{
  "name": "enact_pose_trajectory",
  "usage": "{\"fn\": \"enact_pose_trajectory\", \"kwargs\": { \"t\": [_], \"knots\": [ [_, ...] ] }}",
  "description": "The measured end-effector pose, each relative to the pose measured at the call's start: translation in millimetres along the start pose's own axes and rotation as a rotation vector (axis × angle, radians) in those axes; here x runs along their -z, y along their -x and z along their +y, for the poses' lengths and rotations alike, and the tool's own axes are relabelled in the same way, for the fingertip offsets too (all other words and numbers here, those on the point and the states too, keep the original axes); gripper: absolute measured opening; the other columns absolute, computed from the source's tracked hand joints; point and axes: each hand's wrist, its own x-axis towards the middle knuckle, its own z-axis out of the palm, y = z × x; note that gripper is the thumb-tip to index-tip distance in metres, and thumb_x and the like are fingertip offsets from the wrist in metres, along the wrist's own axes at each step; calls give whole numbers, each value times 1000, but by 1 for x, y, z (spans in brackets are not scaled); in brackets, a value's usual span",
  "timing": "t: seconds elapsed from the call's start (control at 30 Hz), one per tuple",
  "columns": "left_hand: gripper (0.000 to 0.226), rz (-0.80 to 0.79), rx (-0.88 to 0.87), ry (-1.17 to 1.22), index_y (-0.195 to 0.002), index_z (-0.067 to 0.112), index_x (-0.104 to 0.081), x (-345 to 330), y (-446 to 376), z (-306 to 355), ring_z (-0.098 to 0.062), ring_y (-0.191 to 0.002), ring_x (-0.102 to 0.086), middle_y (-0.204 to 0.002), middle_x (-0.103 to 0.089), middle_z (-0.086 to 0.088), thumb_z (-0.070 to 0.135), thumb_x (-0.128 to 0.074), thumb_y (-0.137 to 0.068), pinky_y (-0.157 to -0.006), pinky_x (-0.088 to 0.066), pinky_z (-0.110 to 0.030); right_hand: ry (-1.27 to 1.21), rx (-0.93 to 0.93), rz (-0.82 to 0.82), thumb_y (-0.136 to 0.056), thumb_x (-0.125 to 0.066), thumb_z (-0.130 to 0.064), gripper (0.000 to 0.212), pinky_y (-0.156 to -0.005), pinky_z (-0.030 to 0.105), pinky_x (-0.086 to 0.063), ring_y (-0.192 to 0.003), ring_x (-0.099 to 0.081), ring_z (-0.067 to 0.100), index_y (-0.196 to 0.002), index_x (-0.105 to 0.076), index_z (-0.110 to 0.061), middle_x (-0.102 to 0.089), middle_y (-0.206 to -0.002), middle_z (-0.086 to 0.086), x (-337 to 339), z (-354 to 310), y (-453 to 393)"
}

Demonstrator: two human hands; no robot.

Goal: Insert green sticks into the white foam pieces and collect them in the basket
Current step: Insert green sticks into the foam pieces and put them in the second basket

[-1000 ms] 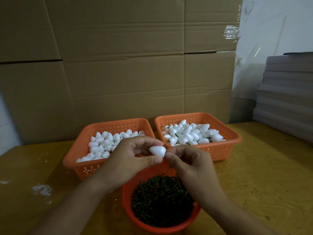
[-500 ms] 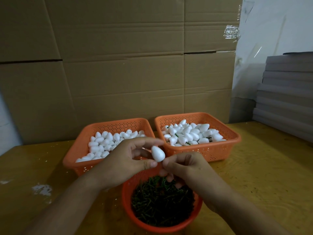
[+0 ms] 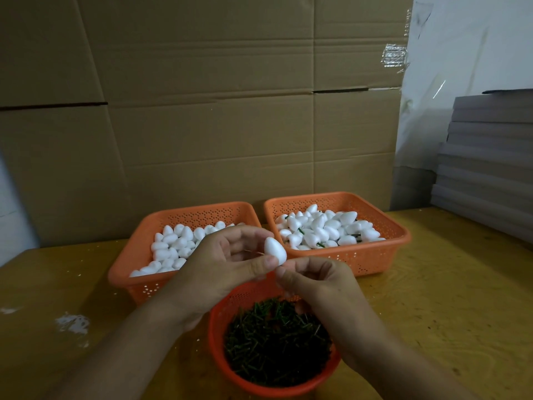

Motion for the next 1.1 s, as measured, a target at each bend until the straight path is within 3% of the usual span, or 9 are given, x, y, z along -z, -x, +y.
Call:
{"fn": "enact_pose_trajectory", "kwargs": {
  "t": [0.23, 0.33, 0.5, 0.73, 1.1],
  "knots": [
    [28, -54, -4, -38, -101, 32, -77, 4, 1, 2, -16, -104, -72, -108, -77, -2, 23, -79, -75, -80, -56, -19, 116, 71, -31, -90, -70, -15, 15, -54, 25, -42, -61, -54, 19, -80, -76, -4, -67, -68, 16, 0, -1, 1],
    [30, -79, 20, -46, -105, 30, -76, 7, 2, 4, -16, -105, -72, -110, -76, -2, 23, -77, -76, -79, -56, -18, 110, 59, -81, -93, -67, -13, 19, -54, 23, -45, -62, -57, 15, -78, -75, -5, -69, -69, 11, 0, -1, 1],
    [29, -99, 37, -20, -108, 27, -76, 6, 2, 5, -19, -107, -71, -113, -75, -5, 22, -74, -79, -83, -57, -23, 47, 16, -132, -95, -63, -15, 19, -54, 20, -46, -64, -59, 8, -82, -74, -8, -71, -73, 3, -2, 0, 2],
    [38, -50, 17, 1, -111, 36, -72, 3, 1, 4, -22, -107, -72, -116, -74, -3, 29, -79, -75, -88, -60, -33, -29, 39, -29, -91, -68, -14, 14, -50, 19, -44, -61, -58, 7, -82, -75, -6, -70, -71, 3, -5, 1, 2],
    [29, -28, -81, -51, -102, 29, -75, 0, 2, 1, -16, -106, -72, -109, -76, -3, 24, -80, -74, -84, -54, -18, -20, 77, -35, -90, -69, -14, 19, -51, 20, -44, -62, -59, 7, -73, -77, -14, -71, -70, 3, -5, -1, 4]
  ]
}}
